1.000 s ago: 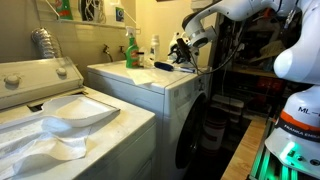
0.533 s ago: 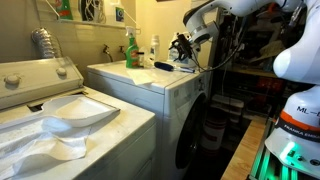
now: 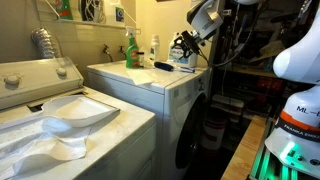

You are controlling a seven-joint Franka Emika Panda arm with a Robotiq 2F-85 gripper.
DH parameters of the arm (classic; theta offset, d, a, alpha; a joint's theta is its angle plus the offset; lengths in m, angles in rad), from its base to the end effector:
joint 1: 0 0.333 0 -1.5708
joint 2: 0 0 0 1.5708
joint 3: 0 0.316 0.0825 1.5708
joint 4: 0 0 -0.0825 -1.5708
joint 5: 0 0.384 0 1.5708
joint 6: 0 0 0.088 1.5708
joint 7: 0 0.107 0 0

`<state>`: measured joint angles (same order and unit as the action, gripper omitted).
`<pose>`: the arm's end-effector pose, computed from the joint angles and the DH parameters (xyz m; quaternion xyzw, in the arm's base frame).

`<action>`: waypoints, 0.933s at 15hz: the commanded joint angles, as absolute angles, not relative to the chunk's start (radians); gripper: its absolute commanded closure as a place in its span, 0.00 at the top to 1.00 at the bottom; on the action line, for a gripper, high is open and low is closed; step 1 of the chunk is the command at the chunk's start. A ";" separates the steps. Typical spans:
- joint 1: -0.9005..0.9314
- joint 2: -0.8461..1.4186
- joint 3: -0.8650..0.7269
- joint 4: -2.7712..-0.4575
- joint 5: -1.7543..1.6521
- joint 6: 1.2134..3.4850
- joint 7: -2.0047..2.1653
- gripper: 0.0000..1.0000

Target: Put the cup on it's side

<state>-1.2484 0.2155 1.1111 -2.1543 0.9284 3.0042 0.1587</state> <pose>0.5651 -0.1583 0.4089 -0.7333 0.5375 -0.2879 0.3009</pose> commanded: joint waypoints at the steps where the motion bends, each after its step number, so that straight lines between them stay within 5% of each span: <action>1: -1.194 -0.004 0.960 -2.195 0.691 2.790 0.423 1.00; 3: -1.202 -0.040 0.947 -2.146 0.514 2.682 0.557 1.00; 5: -0.999 -0.055 0.739 -2.079 0.357 2.552 0.673 1.00; 6: -1.129 -0.049 0.871 -2.040 0.275 2.496 0.722 1.00; 9: -1.095 0.009 0.869 -1.895 0.044 2.307 0.812 1.00; 10: -0.894 0.041 0.686 -1.854 -0.038 2.261 0.818 1.00; 14: -0.631 0.127 0.471 -1.687 -0.090 2.055 0.664 1.00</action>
